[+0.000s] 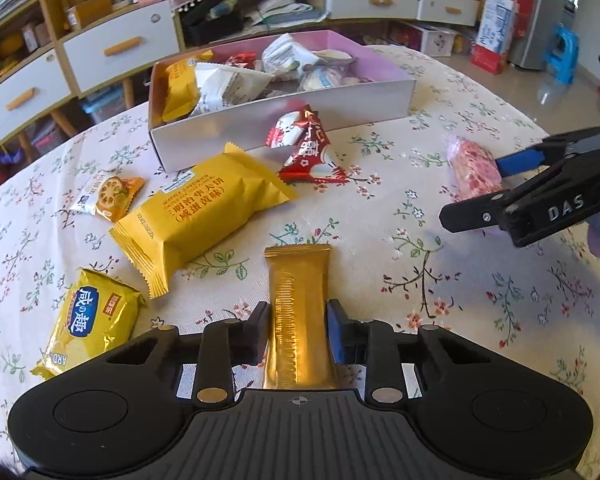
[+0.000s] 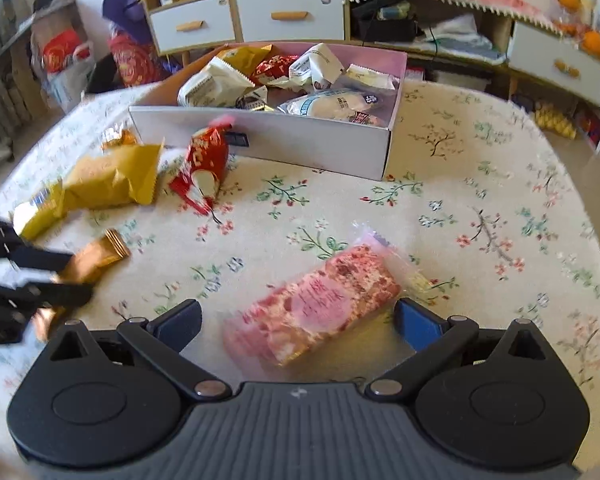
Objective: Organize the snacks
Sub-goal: 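Grasp the gold bar with the left gripper while the right grasps the pink pastry pack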
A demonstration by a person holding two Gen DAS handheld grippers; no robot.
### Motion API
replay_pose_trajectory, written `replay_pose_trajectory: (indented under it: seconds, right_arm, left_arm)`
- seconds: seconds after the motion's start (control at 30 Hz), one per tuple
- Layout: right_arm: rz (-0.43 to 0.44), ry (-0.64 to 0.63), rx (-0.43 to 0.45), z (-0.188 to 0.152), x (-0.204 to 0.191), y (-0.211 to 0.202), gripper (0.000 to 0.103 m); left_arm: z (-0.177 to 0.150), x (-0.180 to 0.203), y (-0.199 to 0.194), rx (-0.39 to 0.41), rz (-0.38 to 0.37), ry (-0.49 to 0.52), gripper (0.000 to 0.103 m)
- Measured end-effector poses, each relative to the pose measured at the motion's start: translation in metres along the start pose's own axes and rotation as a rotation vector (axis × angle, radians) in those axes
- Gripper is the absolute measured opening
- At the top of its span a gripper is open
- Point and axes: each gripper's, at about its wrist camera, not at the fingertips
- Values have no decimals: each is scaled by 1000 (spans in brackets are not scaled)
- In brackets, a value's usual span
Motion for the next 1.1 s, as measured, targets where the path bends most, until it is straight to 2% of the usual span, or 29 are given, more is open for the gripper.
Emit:
replay_pose_trajectory:
  seconds: [0.17,0.37,0.47,0.63,0.77,0.9,1.1]
  right_arm:
    - [2,53,-2,4,1,1,102]
    - [-70,25,-15,4,-3,3,89]
    - [-112,-6,-29,3,-8,3,77]
    - [-128,-41,-39,5,-13,1,48]
    - [-129,-53,-50,6,-17,1,45]
    - [-127,-59,-52,8,-18,0,35]
    - [-130,-60,-62,8,-19,0,34]
  left_arm:
    - [3,2,1,-10,20,-25,27]
    - [4,4,1,-19,38,-44,27]
    - [4,4,1,-23,41,-55,27]
    - [5,3,1,-28,40,-73,27]
    - [5,2,0,-28,34,-82,27]
    - [7,3,-3,-19,31,-83,26]
    - [8,4,-3,-21,33,-82,26]
Point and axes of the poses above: each gripper's, at about its wrist camera, not at the fingertips, and y roughly the way its jaws point, x to its right, z to its top, and after that the axes turned 6 degrees about z, right-handed
